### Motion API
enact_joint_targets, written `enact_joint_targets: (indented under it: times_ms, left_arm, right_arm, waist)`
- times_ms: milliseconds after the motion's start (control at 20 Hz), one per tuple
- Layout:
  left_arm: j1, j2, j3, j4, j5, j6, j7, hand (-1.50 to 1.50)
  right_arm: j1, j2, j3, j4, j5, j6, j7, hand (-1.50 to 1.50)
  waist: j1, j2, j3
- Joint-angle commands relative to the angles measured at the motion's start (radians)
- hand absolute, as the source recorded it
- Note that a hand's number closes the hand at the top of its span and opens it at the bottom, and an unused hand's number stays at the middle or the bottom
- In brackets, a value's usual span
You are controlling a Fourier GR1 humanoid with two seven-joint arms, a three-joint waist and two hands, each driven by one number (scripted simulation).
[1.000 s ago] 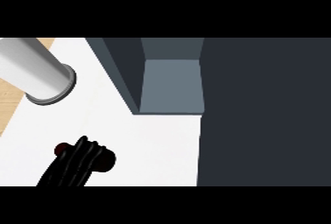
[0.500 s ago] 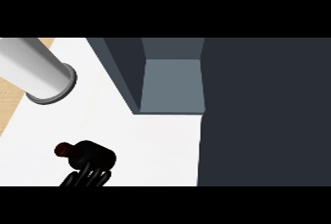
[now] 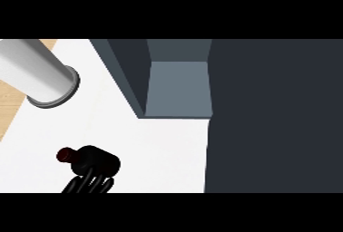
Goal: Pick up the wine, place it into the cabinet and close the cabinet
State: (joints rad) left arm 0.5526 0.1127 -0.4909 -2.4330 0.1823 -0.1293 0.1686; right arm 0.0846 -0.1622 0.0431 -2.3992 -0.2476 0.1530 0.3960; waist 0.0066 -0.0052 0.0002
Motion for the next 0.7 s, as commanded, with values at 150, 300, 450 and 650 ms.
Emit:
enact_joint_targets:
  times_ms: [150, 300, 450, 650]
  left_arm:
    - [0.000, 0.016, 0.026, -0.214, 0.033, 0.044, 0.064, -1.50]
    - [-0.013, 0.030, 0.096, -0.183, 0.081, 0.030, 0.051, -1.50]
    - [0.003, 0.055, 0.174, -0.236, 0.124, 0.031, 0.080, -1.50]
    - [-0.012, 0.069, 0.280, -0.222, 0.182, 0.020, 0.089, -1.50]
  right_arm:
    - [-0.021, 0.000, 0.008, -0.116, -0.010, -0.044, 0.088, -1.50]
    - [0.021, -0.004, 0.028, -0.160, -0.014, -0.044, 0.113, -1.50]
    - [-0.010, 0.006, 0.029, -0.097, 0.015, -0.049, 0.072, -1.50]
    - [0.018, -0.014, -0.008, -0.127, -0.024, -0.030, 0.059, -1.50]
  waist:
    - [-0.007, 0.002, 0.000]
    - [-0.013, 0.001, -0.001]
    - [-0.005, 0.002, -0.001]
    - [-0.015, 0.001, -0.001]
